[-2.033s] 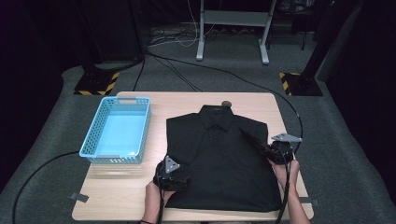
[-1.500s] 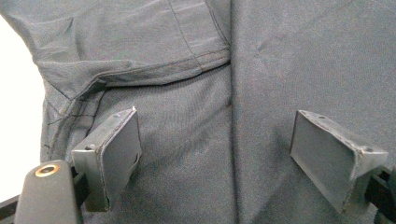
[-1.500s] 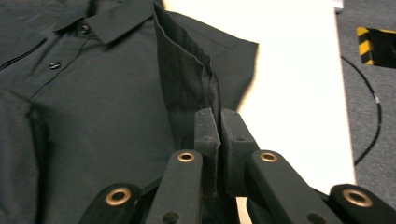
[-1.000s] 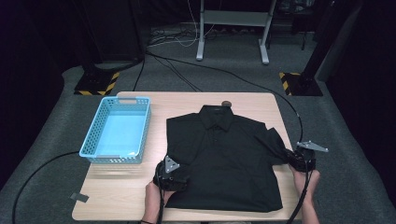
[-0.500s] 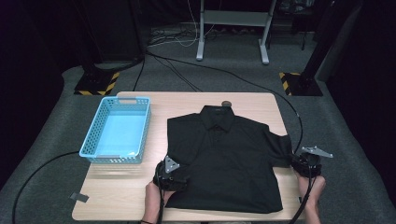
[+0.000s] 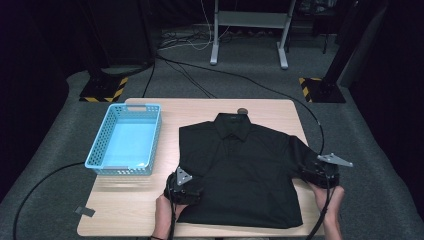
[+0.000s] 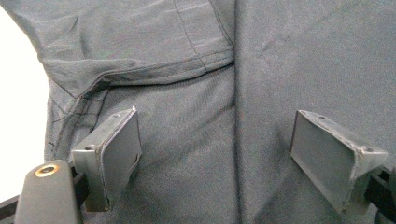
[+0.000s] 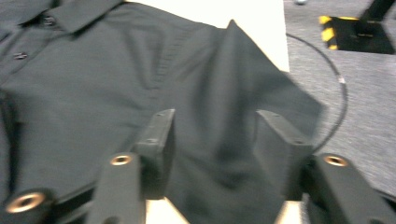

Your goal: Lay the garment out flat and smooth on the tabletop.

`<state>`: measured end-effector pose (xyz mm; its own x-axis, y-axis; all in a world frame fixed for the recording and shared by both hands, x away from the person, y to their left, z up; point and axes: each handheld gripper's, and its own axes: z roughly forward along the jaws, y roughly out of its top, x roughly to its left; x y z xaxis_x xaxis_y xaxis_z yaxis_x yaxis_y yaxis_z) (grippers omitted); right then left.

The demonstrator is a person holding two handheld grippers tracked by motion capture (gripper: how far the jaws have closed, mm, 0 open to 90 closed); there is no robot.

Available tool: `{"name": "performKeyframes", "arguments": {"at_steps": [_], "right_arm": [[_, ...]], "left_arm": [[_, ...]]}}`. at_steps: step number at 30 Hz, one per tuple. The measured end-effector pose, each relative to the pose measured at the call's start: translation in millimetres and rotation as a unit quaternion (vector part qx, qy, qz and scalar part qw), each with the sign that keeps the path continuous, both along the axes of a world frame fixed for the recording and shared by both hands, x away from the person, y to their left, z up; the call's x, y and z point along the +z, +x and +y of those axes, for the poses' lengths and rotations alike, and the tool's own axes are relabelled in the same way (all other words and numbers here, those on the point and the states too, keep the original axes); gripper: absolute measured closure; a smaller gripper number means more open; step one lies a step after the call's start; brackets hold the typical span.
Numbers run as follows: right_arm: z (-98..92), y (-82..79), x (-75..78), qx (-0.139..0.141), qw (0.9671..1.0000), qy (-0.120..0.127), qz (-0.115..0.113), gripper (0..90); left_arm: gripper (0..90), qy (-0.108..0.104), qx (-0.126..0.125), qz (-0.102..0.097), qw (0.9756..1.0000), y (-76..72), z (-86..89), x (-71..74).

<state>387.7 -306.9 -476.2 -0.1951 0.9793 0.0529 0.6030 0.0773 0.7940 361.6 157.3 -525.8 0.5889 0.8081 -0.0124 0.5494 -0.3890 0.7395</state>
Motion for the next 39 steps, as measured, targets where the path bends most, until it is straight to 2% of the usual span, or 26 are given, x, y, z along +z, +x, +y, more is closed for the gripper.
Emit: {"name": "performKeyframes", "arguments": {"at_steps": [1,2,3,5,8,13,17,23,27,34,39], "right_arm": [[9.1,4.0,-2.3,0.014,0.9999,0.000,0.005,36.8],[9.1,4.0,-2.3,0.014,0.9999,0.000,0.005,36.8],[16.7,6.6,-4.6,0.022,0.9997,-0.001,0.006,32.6],[33.7,13.2,-10.0,0.048,0.9986,0.003,0.021,25.0],[54.2,20.1,-18.4,0.073,0.9969,0.000,0.028,16.6],[71.9,31.1,-34.6,0.088,0.9950,0.005,0.045,10.7],[74.0,35.0,-43.6,0.088,0.9947,0.009,0.053,8.4],[70.6,34.2,-46.3,0.081,0.9956,0.013,0.046,8.1],[70.8,33.4,-47.1,0.079,0.9959,0.003,0.045,7.9],[77.6,33.2,-48.7,0.081,0.9951,-0.036,0.043,7.2],[76.9,33.0,-49.0,0.080,0.9953,-0.035,0.042,7.2]], "left_arm": [[16.2,0.000,0.000,0.000,1.0000,0.0,0.0,0.1],[16.2,0.000,0.000,0.000,1.0000,0.0,0.0,0.1],[16.2,0.000,0.000,0.000,1.0000,0.0,0.0,0.0],[16.2,0.000,0.000,0.000,1.0000,0.0,0.0,0.0],[16.2,0.000,0.000,0.000,1.0000,0.0,0.0,0.0],[16.2,0.000,0.000,0.000,1.0000,0.0,0.0,-0.1],[16.2,0.000,0.000,0.000,1.0000,-0.1,-0.1,-0.1],[16.2,0.001,0.000,0.000,1.0000,-0.1,-0.1,0.0],[16.2,0.001,0.000,0.000,1.0000,-0.1,-0.1,0.0],[16.2,0.001,0.000,0.000,1.0000,-0.1,-0.2,0.0],[16.2,0.001,0.001,-0.001,1.0000,-0.1,-0.3,0.0]]}}
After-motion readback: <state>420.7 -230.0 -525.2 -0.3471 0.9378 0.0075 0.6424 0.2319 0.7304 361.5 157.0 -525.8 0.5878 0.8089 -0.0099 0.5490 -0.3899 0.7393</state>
